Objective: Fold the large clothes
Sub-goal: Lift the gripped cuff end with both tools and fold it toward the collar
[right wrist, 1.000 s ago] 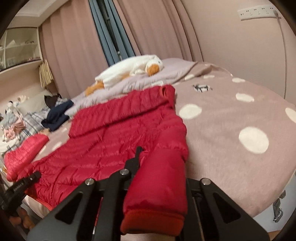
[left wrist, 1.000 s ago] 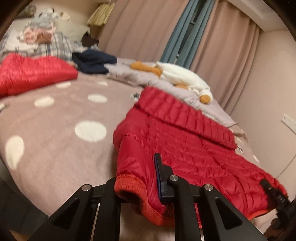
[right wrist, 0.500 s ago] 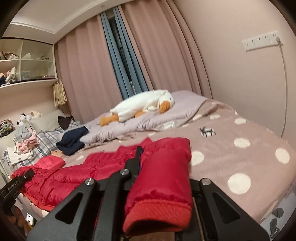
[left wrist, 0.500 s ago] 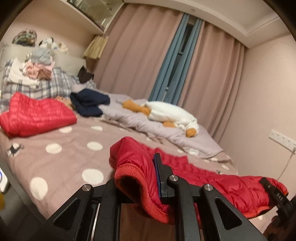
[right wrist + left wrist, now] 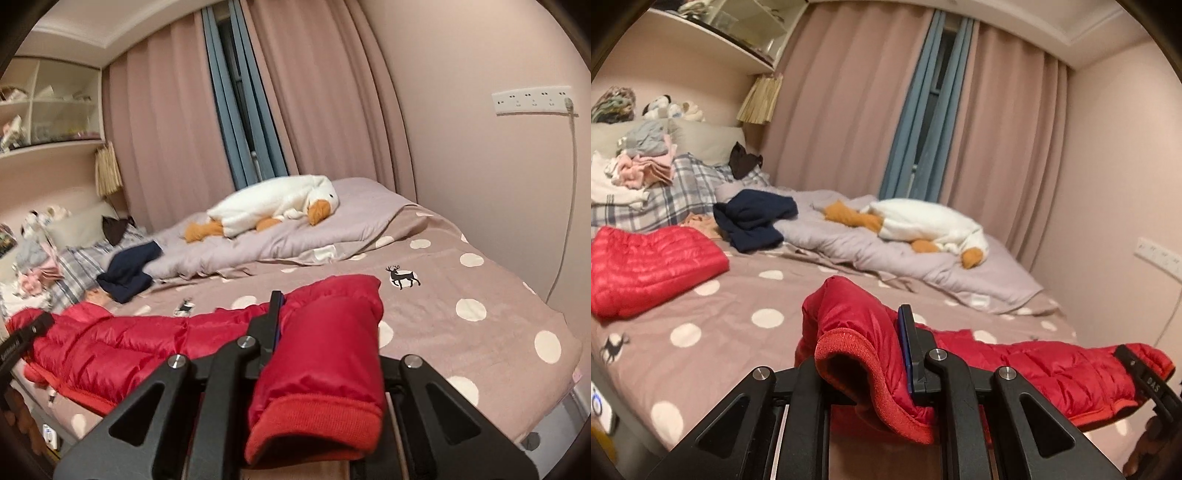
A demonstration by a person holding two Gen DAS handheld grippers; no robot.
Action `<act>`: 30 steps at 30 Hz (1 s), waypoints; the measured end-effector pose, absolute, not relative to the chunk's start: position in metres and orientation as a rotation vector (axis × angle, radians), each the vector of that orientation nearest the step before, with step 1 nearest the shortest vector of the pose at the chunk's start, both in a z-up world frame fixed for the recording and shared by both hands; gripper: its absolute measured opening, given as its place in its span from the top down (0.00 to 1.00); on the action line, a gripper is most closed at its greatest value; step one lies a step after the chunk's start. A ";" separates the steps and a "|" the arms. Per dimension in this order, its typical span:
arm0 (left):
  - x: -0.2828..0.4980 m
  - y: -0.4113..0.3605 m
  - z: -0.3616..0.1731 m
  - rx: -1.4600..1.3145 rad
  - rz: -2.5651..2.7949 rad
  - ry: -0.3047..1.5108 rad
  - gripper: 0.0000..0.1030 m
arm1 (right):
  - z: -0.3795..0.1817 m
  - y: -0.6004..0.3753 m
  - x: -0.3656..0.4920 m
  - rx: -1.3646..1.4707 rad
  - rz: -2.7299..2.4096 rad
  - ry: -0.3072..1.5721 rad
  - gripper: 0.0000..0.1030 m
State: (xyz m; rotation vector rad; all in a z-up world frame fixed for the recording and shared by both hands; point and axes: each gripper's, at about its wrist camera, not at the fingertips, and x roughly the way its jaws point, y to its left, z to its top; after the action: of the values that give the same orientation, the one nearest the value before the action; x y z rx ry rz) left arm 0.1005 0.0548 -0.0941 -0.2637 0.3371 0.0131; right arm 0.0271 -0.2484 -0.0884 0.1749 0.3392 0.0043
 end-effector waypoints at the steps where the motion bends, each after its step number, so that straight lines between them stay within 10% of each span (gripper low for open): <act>1: 0.108 0.055 -0.095 -0.266 0.012 0.341 0.86 | -0.090 -0.246 0.039 0.160 -0.009 0.356 0.88; 30: 0.228 0.053 -0.170 -0.244 0.012 0.500 0.86 | -0.160 -0.247 0.193 0.144 -0.060 0.613 0.84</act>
State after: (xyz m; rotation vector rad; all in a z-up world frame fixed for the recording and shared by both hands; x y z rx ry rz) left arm 0.2285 0.0527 -0.1696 -0.2436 0.5002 0.0117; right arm 0.1930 -0.2467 -0.1601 0.1443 0.6128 -0.0603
